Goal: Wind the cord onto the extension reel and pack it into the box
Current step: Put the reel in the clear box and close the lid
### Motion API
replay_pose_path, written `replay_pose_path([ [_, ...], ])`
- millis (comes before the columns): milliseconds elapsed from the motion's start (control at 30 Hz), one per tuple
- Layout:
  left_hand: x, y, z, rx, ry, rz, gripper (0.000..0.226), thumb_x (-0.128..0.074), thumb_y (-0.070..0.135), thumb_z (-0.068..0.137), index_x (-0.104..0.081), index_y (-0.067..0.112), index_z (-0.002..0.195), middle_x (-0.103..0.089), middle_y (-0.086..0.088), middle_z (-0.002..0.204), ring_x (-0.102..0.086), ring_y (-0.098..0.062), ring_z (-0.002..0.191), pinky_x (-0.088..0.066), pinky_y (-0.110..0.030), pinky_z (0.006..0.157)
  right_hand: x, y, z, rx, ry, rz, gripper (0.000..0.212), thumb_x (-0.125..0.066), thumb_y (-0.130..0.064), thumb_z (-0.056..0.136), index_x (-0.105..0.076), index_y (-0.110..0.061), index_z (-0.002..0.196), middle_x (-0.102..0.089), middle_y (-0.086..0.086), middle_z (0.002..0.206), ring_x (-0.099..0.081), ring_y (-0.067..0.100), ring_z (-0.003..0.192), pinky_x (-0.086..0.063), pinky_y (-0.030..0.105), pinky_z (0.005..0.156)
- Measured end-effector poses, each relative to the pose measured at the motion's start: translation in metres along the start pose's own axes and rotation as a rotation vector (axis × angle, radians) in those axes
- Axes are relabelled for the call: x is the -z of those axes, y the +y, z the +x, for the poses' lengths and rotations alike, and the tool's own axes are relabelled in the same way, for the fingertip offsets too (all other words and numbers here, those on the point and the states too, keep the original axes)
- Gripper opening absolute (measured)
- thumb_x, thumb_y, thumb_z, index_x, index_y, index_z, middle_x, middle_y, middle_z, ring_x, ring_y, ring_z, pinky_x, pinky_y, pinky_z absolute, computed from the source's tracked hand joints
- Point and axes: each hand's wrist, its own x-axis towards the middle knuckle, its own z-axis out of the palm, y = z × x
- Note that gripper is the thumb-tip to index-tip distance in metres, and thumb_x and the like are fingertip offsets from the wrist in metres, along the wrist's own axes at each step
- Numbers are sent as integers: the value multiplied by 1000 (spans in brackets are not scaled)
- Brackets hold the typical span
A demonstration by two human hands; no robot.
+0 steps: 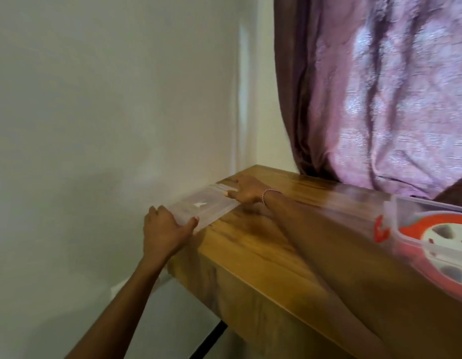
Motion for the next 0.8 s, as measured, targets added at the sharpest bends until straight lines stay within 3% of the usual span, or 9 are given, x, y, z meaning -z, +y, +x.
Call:
replay_pose_path([
  [67, 1, -5, 1, 74, -15, -24, 90, -79, 57, 82, -51, -6, 141, -55, -25, 140, -53, -41, 129, -50, -51, 106, -12, 0, 18, -23, 30, 73, 68, -57, -55, 90, -41, -18, 145, -44, 8, 149, -46, 29, 131, -38, 37, 107],
  [233, -3, -10, 1, 201, -104, -371, 77, -81, 45, 86, -53, 8, 147, -62, -14, 143, -61, -37, 127, -56, -48, 102, -33, -5, 47, 65, -25, 75, 55, -50, -55, 94, -45, -29, 142, -48, 1, 148, -49, 22, 128, -32, 23, 91],
  [300, -5, -8, -1, 219, -91, -401, 76, -82, 43, 86, -53, 9, 147, -62, -14, 143, -61, -37, 127, -55, -48, 102, -38, -7, 54, 59, -8, 99, 53, -53, -53, 93, -50, -26, 138, -53, 2, 144, -52, 22, 124, -36, 22, 86],
  [400, -1, -1, 2, 245, -62, -414, 73, -82, 38, 86, -53, 6, 144, -62, -16, 141, -61, -38, 126, -55, -48, 101, -38, -6, 58, -8, 59, 244, 51, -57, -46, 93, -54, -17, 135, -55, 6, 141, -54, 26, 123, -44, 29, 96],
  [533, 6, 11, 4, 256, -31, -424, 79, -80, 38, 89, -38, 1, 145, -54, -20, 143, -58, -40, 127, -56, -49, 99, -26, 7, 50, -112, 223, 611, 51, -62, -48, 89, -68, -4, 113, -67, 11, 118, -63, 30, 107, -50, 44, 96],
  [633, 8, 26, 4, 238, 16, -494, 84, -75, 44, 91, -30, 0, 146, -51, -21, 144, -55, -39, 128, -56, -46, 95, -14, 18, 37, -160, 354, 774, 59, -56, -54, 90, -67, 3, 97, -70, 17, 102, -65, 32, 97, -51, 38, 85],
  [734, 10, 41, 8, 298, 53, -671, 88, -63, 56, 96, -26, 2, 154, -48, -20, 151, -55, -40, 132, -52, -49, 105, 11, 22, 14, -219, 438, 858, 57, -46, -61, 91, -64, -9, 76, -66, 6, 79, -65, 26, 80, -48, 34, 71],
  [800, 13, 50, 17, 343, 23, -847, 78, -51, 63, 99, -40, 5, 150, -60, -19, 140, -65, -36, 118, -57, -51, 99, 27, 23, -3, -251, 475, 917, 60, -34, -64, 94, -65, -15, 76, -62, 0, 76, -63, 21, 79, -48, 35, 74],
])
